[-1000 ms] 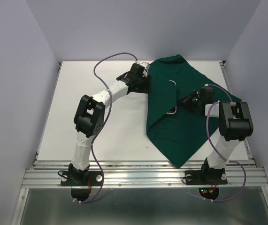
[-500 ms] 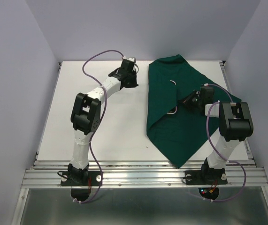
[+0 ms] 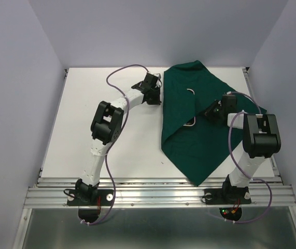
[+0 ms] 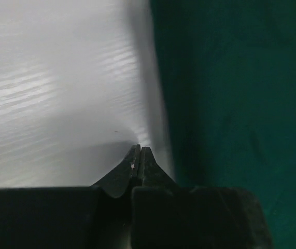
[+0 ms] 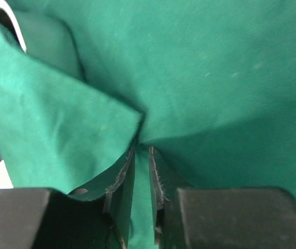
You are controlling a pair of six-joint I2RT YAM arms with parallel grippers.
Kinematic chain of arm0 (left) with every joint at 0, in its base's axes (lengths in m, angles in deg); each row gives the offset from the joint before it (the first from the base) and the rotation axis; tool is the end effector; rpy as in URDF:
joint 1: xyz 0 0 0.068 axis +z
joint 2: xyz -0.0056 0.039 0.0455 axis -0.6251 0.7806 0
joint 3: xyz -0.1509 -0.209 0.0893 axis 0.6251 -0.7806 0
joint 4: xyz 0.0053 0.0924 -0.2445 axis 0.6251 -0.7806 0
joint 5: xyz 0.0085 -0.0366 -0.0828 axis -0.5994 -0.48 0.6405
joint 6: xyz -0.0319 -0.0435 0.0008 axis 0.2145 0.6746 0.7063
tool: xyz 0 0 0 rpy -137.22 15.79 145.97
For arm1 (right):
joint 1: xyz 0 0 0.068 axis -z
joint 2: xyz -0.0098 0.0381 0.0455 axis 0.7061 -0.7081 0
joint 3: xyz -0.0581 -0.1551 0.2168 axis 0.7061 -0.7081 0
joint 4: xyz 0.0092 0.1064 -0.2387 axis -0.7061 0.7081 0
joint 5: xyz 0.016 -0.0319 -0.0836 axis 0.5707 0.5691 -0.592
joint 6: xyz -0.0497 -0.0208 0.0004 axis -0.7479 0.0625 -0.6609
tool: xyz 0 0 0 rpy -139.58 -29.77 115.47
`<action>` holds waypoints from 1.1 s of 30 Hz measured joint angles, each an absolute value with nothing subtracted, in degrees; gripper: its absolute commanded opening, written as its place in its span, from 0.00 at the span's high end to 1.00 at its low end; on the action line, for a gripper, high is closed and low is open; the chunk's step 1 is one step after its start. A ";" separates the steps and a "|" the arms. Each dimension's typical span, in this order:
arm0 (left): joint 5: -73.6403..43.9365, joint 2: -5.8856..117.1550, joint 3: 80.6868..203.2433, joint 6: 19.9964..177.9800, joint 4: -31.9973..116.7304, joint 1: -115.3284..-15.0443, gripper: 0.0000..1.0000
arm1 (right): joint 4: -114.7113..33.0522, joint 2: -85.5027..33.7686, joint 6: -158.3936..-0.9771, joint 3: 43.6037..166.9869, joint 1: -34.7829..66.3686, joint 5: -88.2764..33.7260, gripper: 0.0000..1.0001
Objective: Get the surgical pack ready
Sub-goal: Pack the surgical kit at the center of the board.
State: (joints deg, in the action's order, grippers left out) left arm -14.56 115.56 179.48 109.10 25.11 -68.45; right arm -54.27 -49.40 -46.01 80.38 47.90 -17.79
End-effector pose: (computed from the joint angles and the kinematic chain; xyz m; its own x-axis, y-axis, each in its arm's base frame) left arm 0.4638 -0.2713 0.1759 -0.7446 0.0048 -0.6674 0.3373 0.8656 -0.3701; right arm 0.3609 -0.0083 0.1354 -0.6104 0.6532 -0.4480 0.2951 0.7124 0.6367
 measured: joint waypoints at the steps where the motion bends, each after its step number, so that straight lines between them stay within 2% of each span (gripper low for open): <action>1: -14.27 115.56 179.59 109.10 25.11 -68.64 1.00 | -53.30 -49.16 -46.53 80.77 47.90 -18.23 0.73; 2: -14.03 115.56 180.18 109.08 25.06 -69.43 1.00 | -52.15 -49.08 -47.12 81.39 47.90 -18.69 0.70; 3: -13.77 115.56 180.47 109.08 25.06 -69.93 1.00 | -51.60 -49.08 -47.39 81.78 47.90 -18.97 0.62; 6: -13.16 115.69 181.06 109.08 25.06 -71.07 1.00 | -50.11 -48.99 -48.57 83.00 47.93 -19.93 0.51; 13: -13.05 117.28 182.46 108.95 24.60 -71.31 1.00 | -45.89 -46.85 -50.60 84.36 47.90 -23.65 0.48; 19: -13.24 118.11 186.96 108.34 22.90 -70.87 1.00 | -42.31 -46.06 -52.87 89.41 47.90 -26.80 0.33; 25: -11.63 118.22 188.12 108.25 22.79 -70.50 1.00 | -38.81 -51.33 -55.78 105.30 47.90 -29.22 0.21; 29: -11.02 118.29 188.12 108.27 22.74 -70.43 1.00 | -38.22 -61.29 -56.63 120.25 47.90 -29.42 0.14; 33: -10.62 118.29 188.12 108.29 22.77 -70.46 1.00 | -36.96 -74.06 -57.53 136.66 47.90 -30.21 0.13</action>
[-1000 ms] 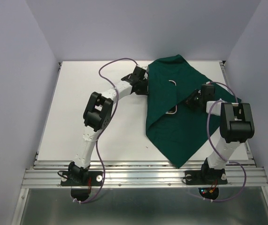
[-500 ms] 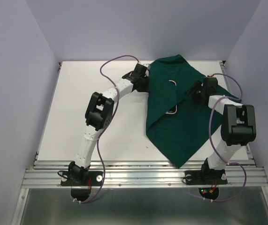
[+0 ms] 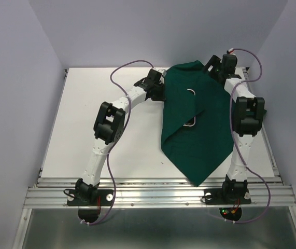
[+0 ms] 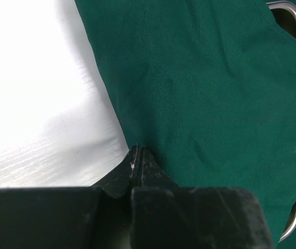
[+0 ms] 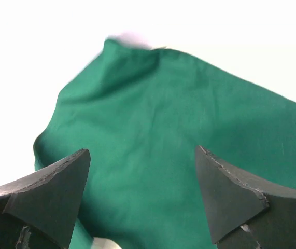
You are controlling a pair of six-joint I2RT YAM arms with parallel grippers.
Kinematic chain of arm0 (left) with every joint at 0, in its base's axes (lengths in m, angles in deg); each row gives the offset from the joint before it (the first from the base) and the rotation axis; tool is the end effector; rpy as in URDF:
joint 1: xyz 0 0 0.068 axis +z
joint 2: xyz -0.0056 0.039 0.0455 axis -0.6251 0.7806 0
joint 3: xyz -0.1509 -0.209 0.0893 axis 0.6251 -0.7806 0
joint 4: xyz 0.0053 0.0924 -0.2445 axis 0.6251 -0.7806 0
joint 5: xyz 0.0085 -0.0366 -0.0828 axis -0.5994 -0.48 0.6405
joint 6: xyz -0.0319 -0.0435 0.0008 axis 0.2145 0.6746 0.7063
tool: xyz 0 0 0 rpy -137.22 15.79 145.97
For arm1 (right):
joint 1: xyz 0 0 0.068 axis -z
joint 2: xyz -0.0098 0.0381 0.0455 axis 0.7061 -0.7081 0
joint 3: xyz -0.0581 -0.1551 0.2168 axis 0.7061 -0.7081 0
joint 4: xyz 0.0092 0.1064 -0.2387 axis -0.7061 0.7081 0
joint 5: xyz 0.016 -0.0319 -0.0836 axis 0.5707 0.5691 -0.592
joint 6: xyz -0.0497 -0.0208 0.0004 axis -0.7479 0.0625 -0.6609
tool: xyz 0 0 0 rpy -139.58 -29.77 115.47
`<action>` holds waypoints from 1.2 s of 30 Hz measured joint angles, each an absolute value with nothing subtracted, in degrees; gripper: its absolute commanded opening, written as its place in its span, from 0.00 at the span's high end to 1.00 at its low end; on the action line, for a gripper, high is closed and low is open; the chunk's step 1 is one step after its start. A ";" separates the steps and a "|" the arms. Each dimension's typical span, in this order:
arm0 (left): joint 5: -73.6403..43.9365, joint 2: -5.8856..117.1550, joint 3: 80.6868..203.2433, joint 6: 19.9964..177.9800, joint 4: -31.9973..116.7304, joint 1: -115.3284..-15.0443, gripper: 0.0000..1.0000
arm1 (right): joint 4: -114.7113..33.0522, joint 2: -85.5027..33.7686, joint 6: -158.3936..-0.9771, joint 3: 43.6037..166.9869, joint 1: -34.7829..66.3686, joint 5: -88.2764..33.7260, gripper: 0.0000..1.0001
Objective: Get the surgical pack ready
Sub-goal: Pack the surgical kit at the center of the board.
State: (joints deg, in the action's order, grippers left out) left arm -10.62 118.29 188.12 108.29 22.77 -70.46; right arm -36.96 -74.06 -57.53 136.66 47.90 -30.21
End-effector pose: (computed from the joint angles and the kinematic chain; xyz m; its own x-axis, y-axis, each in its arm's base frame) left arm 0.4668 -0.2982 0.1980 -0.7160 0.0341 -0.6972 0.4338 0.8043 -0.4061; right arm 0.5338 -0.0248 0.2313 -0.4034 0.5044 -0.7634 0.1991 0.8627 0.4648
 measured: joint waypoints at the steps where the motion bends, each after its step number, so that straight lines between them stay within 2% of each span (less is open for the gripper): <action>1: -10.56 118.29 188.12 108.29 22.77 -70.46 1.00 | -37.04 -76.24 -57.99 139.28 47.90 -30.45 0.13; 11: -9.59 118.29 188.12 108.36 22.66 -70.46 1.00 | -44.12 -93.69 -70.45 154.82 46.13 -36.15 0.10; 18: -9.40 118.29 188.12 108.34 22.50 -70.46 1.00 | -56.69 -95.87 -79.08 152.05 42.88 -36.59 0.07; 32: -8.17 118.75 188.12 108.34 22.44 -70.43 1.00 | -64.39 -104.81 -77.51 161.08 41.89 -35.76 0.03; 36: -7.65 119.36 188.12 108.34 22.42 -70.46 1.00 | -65.28 -106.69 -75.91 164.25 41.94 -35.80 0.09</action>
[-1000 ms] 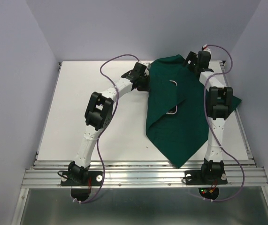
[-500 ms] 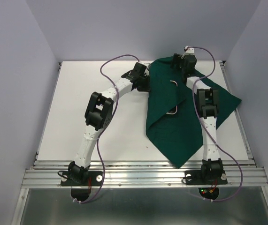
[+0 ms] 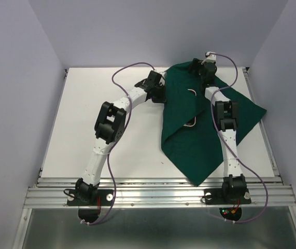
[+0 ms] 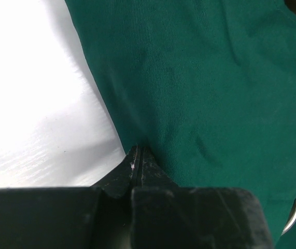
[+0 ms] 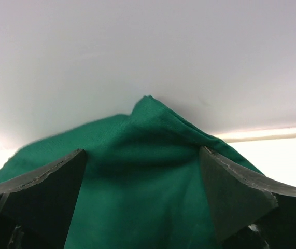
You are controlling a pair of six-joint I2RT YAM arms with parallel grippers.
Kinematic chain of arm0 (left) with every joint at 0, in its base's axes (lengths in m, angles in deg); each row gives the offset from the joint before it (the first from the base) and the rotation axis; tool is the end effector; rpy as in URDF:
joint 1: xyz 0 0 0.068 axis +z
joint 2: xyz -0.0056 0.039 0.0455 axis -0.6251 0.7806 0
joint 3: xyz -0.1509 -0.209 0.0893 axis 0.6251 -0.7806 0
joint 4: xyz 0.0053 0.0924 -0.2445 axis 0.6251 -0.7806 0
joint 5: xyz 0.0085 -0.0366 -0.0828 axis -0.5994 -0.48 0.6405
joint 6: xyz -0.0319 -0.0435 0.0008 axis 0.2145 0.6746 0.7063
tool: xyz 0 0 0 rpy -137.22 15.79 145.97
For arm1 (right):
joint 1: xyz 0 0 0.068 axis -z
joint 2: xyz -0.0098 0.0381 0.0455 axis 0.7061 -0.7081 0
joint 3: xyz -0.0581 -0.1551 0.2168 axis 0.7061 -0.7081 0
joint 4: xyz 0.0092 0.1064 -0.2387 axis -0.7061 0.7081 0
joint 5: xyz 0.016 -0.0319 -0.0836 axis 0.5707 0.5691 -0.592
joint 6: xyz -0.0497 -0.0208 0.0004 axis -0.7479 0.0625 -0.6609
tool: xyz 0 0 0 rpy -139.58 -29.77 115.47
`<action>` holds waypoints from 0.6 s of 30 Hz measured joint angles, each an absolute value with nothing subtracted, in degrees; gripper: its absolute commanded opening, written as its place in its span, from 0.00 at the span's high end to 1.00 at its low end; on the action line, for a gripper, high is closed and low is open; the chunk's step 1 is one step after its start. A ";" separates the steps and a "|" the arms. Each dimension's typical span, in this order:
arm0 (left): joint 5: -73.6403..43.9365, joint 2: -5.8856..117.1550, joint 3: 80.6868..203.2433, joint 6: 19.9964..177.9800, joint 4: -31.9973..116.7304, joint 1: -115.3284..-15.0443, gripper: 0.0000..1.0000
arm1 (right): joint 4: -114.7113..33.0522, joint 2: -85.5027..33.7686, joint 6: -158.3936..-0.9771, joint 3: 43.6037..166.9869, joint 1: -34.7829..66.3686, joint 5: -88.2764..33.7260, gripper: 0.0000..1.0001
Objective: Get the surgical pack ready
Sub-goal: Pack the surgical kit at the center of the board.
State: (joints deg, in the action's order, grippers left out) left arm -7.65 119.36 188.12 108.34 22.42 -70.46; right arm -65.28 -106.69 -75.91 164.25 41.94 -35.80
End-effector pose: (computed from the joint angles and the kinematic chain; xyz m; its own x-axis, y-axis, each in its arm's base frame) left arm 0.4665 -0.3001 0.1877 -0.7405 0.0536 -0.6699 0.4496 0.7804 -0.4346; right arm 0.6247 0.0320 0.1298 -0.0659 0.1806 -0.9813 -0.0248 0.9829 0.1826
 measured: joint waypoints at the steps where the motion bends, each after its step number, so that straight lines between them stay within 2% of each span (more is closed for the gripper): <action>1: -7.47 119.60 188.12 108.34 22.46 -70.46 1.00 | -65.54 -107.30 -75.47 165.29 41.94 -35.80 0.17; 3: -7.21 119.93 188.16 108.34 22.46 -70.46 1.00 | -66.11 -108.44 -74.38 167.28 41.94 -35.78 0.26; 4: -7.17 120.06 188.23 108.34 22.39 -70.46 1.00 | -66.42 -108.88 -73.79 167.96 41.94 -35.78 0.37; 7: -6.97 120.67 188.73 108.34 22.37 -70.43 1.00 | -67.16 -109.21 -72.48 168.31 41.94 -35.71 0.51; 8: -6.93 120.80 188.91 108.34 22.37 -70.43 1.00 | -67.49 -109.21 -72.04 168.29 41.94 -35.69 0.66; 10: -6.88 120.87 189.06 108.34 22.26 -70.43 1.00 | -68.71 -109.18 -71.45 168.14 41.94 -35.30 0.87; 15: -6.78 120.87 189.08 108.34 22.24 -70.41 1.00 | -71.95 -108.64 -69.64 165.01 41.94 -33.46 0.90; 18: -6.67 120.89 189.10 108.34 22.24 -70.37 1.00 | -74.09 -105.80 -68.09 158.87 41.94 -32.17 0.98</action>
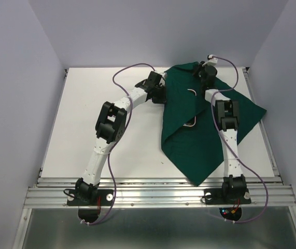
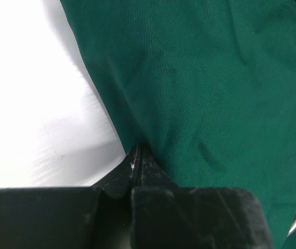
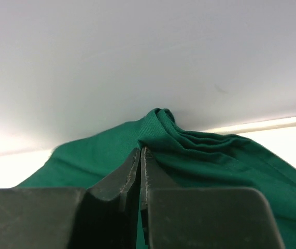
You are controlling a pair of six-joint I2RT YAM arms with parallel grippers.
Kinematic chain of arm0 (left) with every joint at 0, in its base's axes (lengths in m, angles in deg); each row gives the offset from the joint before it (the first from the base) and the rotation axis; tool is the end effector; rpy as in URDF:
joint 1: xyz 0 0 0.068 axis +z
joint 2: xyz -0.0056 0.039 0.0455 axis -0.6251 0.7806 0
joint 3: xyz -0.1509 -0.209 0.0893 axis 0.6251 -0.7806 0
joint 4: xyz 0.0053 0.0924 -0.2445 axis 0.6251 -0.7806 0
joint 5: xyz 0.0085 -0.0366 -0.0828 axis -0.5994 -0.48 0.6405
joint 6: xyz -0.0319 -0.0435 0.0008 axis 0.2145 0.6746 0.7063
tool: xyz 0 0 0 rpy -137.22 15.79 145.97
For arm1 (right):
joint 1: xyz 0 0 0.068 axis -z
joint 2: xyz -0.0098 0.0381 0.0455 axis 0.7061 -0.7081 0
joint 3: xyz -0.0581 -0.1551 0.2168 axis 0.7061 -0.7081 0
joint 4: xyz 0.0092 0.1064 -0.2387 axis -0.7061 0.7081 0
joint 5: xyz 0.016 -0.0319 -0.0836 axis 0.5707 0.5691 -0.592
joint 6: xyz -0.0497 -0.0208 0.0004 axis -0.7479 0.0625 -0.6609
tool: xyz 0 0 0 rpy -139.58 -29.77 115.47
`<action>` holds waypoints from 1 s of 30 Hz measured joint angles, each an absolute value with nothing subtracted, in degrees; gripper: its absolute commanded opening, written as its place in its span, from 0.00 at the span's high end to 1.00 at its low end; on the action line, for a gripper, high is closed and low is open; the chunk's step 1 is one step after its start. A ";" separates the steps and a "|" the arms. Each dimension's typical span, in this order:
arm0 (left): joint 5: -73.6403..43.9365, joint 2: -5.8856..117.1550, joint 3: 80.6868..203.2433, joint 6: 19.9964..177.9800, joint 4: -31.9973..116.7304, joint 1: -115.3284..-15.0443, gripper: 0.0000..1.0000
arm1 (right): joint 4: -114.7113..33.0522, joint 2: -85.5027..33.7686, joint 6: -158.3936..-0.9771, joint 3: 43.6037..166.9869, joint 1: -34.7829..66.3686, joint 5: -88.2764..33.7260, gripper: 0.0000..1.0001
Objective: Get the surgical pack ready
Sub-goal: Pack the surgical kit at the center of the board.
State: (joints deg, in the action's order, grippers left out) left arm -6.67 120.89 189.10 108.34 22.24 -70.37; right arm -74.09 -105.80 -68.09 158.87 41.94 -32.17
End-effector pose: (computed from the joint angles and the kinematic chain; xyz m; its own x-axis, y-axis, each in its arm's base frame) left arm 0.4694 -0.3015 0.1790 -0.7508 0.0607 -0.6578 0.4515 0.7740 -0.4439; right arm 0.6181 0.0339 0.1230 -0.0172 0.3150 -0.9489 -0.0993 0.9438 0.3151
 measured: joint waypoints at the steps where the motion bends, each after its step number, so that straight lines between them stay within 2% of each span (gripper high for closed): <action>1: -6.60 120.87 189.10 108.34 22.22 -70.35 1.00 | -74.55 -104.92 -67.67 157.29 41.94 -31.67 0.99; 6: -6.56 120.87 189.60 108.31 21.94 -70.32 1.00 | -77.30 -98.30 -65.99 149.58 41.94 -28.57 0.99; 20: -5.42 120.87 189.74 108.93 21.98 -70.06 1.00 | -89.28 -68.42 -62.69 115.99 41.94 -21.05 0.99; 25: -5.27 120.87 189.74 108.93 21.96 -70.02 1.00 | -90.40 -59.52 -62.27 103.20 41.87 -19.45 0.99; 30: -5.05 120.87 189.74 108.95 21.98 -70.00 1.00 | -90.50 -51.92 -62.23 95.94 41.87 -17.73 0.99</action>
